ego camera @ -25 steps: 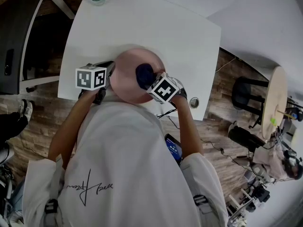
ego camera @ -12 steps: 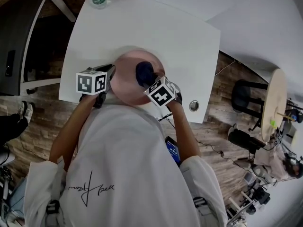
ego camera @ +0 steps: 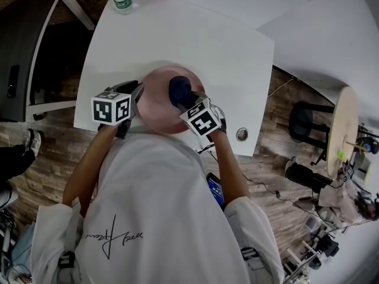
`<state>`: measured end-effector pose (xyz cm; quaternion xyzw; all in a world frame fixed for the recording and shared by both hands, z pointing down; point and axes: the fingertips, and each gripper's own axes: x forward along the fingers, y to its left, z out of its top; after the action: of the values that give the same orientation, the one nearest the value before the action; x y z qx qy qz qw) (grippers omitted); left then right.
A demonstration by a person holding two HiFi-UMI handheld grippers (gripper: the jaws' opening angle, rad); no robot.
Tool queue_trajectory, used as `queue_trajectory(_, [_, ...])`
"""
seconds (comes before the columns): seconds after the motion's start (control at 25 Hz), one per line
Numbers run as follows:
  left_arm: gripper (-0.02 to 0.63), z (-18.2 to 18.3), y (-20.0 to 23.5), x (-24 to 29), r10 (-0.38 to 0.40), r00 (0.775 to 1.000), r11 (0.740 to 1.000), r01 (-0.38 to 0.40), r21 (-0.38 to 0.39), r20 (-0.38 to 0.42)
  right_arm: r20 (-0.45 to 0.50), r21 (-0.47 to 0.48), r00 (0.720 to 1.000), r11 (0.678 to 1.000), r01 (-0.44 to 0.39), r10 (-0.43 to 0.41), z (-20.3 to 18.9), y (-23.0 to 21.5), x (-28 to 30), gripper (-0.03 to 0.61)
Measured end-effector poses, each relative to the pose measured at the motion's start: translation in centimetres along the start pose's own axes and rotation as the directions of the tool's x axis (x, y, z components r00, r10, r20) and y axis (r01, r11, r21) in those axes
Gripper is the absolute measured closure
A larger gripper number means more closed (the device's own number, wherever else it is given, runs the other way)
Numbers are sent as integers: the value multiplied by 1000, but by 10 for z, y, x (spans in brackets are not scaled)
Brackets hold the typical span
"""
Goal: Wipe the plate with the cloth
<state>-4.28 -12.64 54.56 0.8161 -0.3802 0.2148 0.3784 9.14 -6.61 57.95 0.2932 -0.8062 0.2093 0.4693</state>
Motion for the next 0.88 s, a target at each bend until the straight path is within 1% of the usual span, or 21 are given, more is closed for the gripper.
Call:
queue_trajectory(0.2, [517,15,-16,-5,-35,999,999,35,18,36,67,39,998,999,-7,4,14,-3,-11,476])
queue_trajectory(0.36, [519,33,-36,-18,-76,994,996,72,57,75,145,96,989,995,-28,14,31,0,-26,476])
queue_trajectory(0.48, [527,49,-47,-26,-101,988,993,92,80,114,221,167,975,985,-53,15,46,1,-38,482])
queue_trajectory(0.64, [532,64,-61,-36,-126,981,988,111,105,149,310,274,951,956,-102,12,60,-1,-56,489])
queue_trajectory(0.72, [535,73,-70,-44,-144,975,985,125,120,166,340,293,941,951,-102,-4,67,-3,-66,489])
queue_trajectory(0.88, [545,87,-80,-56,-169,964,980,142,139,203,406,295,913,949,-107,-23,84,-3,-87,491])
